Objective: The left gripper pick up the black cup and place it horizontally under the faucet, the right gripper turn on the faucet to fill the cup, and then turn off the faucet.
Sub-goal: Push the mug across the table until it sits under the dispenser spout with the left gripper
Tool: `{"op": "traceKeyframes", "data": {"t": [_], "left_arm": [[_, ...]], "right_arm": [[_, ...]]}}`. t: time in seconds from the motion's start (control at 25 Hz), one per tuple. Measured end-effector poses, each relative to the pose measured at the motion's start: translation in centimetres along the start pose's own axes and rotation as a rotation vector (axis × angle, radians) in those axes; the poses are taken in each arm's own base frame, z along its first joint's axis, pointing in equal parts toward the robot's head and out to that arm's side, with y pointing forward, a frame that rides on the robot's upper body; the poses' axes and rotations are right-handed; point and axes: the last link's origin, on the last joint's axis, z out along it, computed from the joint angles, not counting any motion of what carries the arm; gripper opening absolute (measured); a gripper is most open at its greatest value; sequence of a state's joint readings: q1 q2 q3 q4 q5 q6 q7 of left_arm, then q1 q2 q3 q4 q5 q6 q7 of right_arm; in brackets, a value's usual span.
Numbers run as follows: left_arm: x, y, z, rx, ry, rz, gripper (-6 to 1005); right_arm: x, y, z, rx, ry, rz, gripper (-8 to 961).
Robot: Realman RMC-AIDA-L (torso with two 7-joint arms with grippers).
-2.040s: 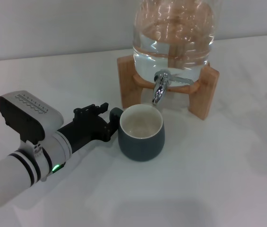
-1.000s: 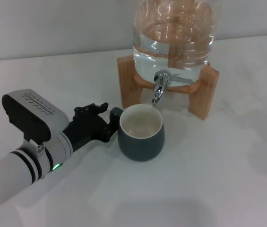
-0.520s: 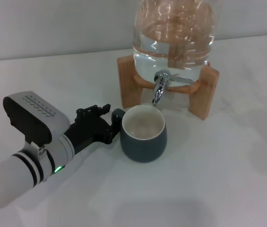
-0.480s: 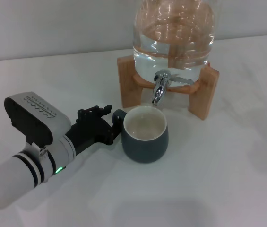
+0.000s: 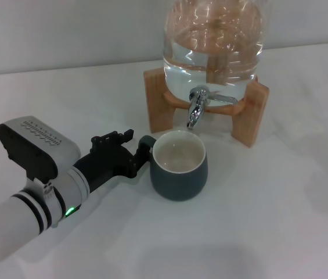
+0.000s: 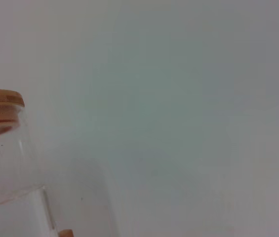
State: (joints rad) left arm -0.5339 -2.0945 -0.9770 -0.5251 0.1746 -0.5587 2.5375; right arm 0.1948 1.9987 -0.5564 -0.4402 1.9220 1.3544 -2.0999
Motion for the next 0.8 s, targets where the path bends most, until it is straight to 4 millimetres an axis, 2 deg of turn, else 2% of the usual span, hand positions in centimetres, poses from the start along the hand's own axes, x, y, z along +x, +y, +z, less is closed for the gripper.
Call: {"op": "traceKeyframes", "data": {"t": [0.8], "left_arm": [[0.24, -0.21, 0.12, 0.005, 0.003, -0.004, 445]], "right_arm": [[-0.05, -0.23, -0.08, 0.017, -0.005, 0.002, 842]]}}
